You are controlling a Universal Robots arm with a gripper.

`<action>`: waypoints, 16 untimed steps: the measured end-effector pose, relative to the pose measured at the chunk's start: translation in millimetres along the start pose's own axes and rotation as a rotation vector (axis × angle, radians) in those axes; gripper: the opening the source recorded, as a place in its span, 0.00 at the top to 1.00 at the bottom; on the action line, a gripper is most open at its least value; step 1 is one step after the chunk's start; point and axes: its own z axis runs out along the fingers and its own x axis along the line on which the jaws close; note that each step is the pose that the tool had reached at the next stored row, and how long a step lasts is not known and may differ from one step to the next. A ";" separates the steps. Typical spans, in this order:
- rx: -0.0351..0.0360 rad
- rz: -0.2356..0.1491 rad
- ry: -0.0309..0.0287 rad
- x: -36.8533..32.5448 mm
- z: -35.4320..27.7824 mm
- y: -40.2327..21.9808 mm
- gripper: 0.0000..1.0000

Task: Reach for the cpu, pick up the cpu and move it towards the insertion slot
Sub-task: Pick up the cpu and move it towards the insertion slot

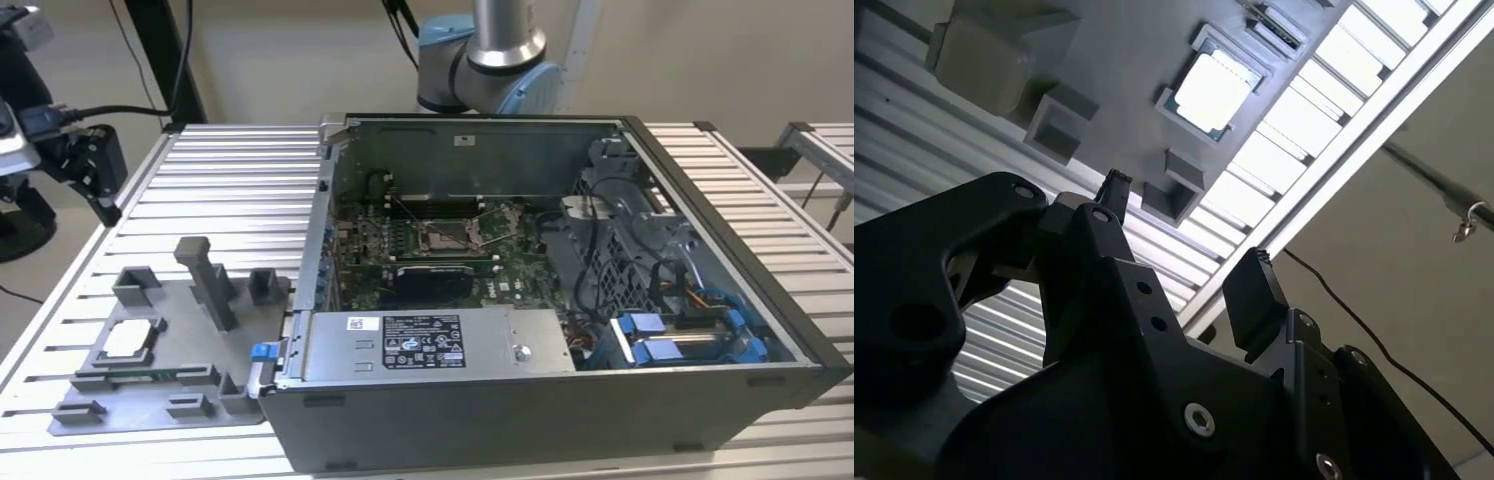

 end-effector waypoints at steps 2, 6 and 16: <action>0.0001 0.000 0.0002 0.0 1.0 -0.1 0.00; 0.0002 0.000 0.0002 0.0 3.7 -0.2 0.00; 0.0001 0.000 0.0002 0.0 12.1 -0.7 0.00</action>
